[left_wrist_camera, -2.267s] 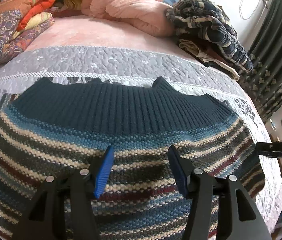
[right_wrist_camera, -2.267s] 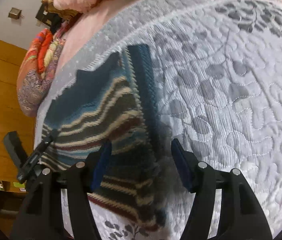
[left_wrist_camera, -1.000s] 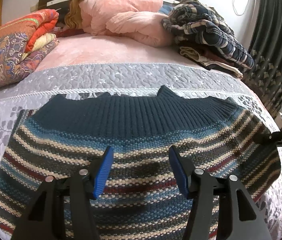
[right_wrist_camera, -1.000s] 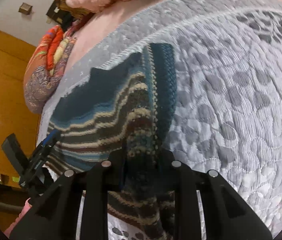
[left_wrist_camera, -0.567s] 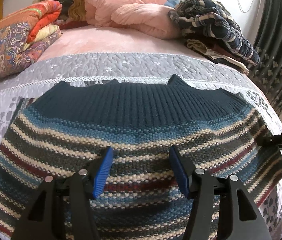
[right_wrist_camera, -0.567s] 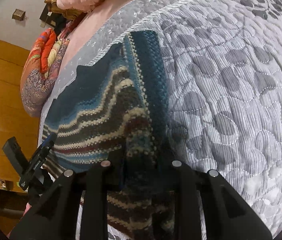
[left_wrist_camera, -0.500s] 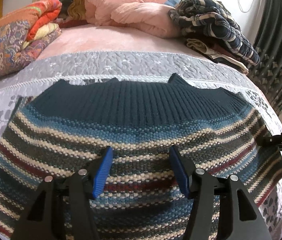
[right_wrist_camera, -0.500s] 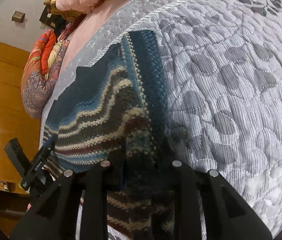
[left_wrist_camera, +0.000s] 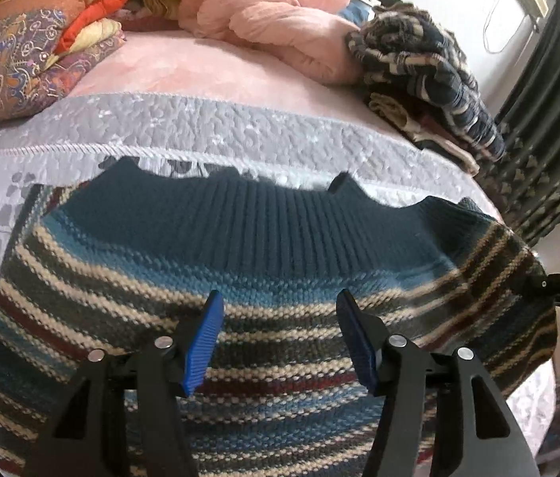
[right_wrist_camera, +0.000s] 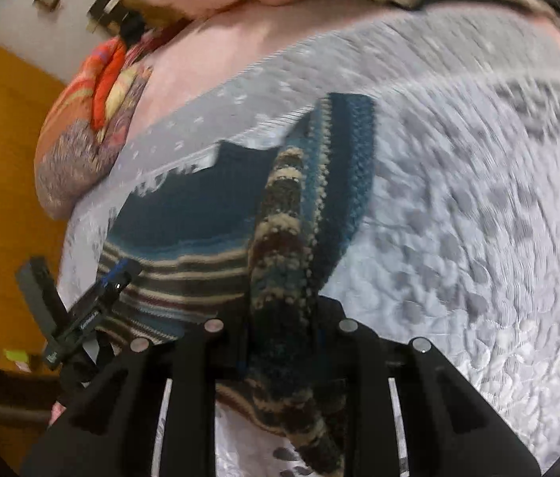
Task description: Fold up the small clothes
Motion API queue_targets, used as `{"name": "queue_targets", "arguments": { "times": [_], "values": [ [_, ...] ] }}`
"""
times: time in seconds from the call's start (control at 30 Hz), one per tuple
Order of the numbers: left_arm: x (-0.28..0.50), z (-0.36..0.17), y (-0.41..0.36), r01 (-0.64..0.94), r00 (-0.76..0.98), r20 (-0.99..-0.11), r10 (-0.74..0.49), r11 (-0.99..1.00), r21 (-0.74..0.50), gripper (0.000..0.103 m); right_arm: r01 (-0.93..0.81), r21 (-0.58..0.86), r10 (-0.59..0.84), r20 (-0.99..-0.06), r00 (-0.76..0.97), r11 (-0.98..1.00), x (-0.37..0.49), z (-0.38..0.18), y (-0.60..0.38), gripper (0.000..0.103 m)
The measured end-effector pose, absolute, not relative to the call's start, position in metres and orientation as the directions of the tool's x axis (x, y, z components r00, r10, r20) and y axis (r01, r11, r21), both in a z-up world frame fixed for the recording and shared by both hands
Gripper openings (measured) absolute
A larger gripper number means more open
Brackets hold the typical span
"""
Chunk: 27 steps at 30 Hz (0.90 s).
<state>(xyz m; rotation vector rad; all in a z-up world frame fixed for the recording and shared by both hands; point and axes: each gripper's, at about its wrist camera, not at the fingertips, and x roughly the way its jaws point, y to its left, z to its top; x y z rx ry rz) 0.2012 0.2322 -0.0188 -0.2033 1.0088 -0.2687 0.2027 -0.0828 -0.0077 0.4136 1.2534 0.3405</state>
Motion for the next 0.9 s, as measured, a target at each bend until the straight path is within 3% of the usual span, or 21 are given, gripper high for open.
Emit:
{"name": "queue_targets", "arguments": {
  "times": [0.4,0.83,0.9],
  "values": [
    [0.209,-0.002,0.285,0.054,0.474,-0.757,-0.449,0.873,-0.484,0.061,-0.251,0.332,0.391,-0.889,0.238,0.909,0.211,0.034,0.064,0.019],
    [0.215,-0.035,0.331,-0.049,0.417,-0.699,-0.58,0.754,-0.655,0.061,-0.358,0.164,0.243,-0.952,0.187,0.919,0.202,-0.017,0.162,0.018],
    [0.216,-0.037,0.33,-0.045,0.41,-0.689,-0.598,0.741,-0.67,0.061,-0.364,0.167,0.247,-0.951,0.185,0.916,0.2,-0.023,0.169,0.025]
  ]
}}
